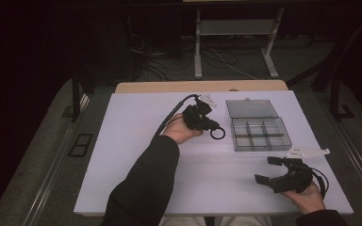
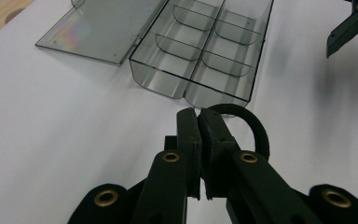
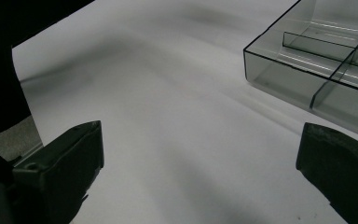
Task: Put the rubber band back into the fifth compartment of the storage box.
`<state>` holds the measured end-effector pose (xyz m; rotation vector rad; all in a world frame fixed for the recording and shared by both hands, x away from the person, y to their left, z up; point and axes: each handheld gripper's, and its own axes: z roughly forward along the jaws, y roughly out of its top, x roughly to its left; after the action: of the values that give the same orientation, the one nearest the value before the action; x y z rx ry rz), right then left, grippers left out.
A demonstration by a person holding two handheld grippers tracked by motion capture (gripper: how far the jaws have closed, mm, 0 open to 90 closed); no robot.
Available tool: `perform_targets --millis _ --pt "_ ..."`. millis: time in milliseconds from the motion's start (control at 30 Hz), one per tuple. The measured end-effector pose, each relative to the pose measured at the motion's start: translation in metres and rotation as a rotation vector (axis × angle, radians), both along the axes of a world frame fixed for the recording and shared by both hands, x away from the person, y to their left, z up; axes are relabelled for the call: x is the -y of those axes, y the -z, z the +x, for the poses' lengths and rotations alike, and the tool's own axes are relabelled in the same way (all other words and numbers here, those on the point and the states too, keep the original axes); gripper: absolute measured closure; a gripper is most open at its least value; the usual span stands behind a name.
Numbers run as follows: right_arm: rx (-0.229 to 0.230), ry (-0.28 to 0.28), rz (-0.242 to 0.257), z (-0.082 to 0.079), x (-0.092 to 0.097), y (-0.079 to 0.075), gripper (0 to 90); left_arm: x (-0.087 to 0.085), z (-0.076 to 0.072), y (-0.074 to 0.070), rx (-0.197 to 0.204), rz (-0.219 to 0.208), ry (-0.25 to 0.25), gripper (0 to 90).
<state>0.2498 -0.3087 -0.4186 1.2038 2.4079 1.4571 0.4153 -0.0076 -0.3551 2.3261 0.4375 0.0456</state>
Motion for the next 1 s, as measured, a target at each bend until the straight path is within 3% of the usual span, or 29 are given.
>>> perform_targets --millis 400,700,1000 --pt "-0.001 0.0 -0.001 0.0 0.0 0.0 0.5 0.012 0.01 -0.009 0.021 -0.024 0.002 86.7" --pt "-0.002 0.0 0.0 0.0 0.0 0.0 0.5 0.026 0.016 -0.013 0.033 -0.022 0.009 86.6" --pt "-0.001 0.002 0.006 0.0 -0.001 0.0 0.5 0.042 0.02 -0.012 0.051 -0.001 0.048 86.7"
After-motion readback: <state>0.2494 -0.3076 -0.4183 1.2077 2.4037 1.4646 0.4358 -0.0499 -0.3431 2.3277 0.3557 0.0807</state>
